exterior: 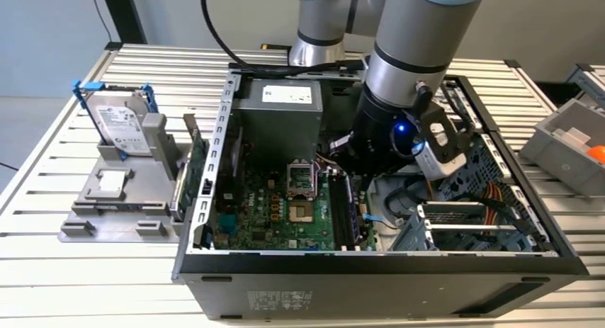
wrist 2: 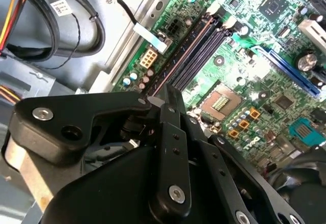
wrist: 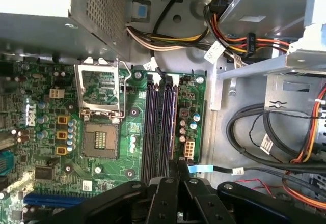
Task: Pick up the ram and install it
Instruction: 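Press down the ram until it locks into place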
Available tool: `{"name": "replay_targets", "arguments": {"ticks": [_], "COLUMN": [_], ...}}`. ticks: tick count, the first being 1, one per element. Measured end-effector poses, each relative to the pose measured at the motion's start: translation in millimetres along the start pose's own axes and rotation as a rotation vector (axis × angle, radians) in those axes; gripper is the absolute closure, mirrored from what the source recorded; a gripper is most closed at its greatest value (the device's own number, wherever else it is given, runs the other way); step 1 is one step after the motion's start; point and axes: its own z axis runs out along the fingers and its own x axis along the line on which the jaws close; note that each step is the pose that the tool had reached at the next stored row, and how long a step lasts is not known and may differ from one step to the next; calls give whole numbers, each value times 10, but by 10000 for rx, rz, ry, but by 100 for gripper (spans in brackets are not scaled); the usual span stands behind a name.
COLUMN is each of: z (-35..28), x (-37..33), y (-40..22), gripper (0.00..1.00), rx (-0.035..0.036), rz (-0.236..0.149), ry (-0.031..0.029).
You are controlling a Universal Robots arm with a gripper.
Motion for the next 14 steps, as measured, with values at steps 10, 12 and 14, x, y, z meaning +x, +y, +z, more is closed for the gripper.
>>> {"name": "replay_targets", "arguments": {"ticks": [10, 12, 14], "z": [-1, -1, -2], "x": [0, 0, 0], "y": [0, 0, 0], "gripper": [100, 100, 100], "rx": [1, 1, 2], "rz": [-1500, -1865, -2225], "ry": [-15, -19, -22]}}
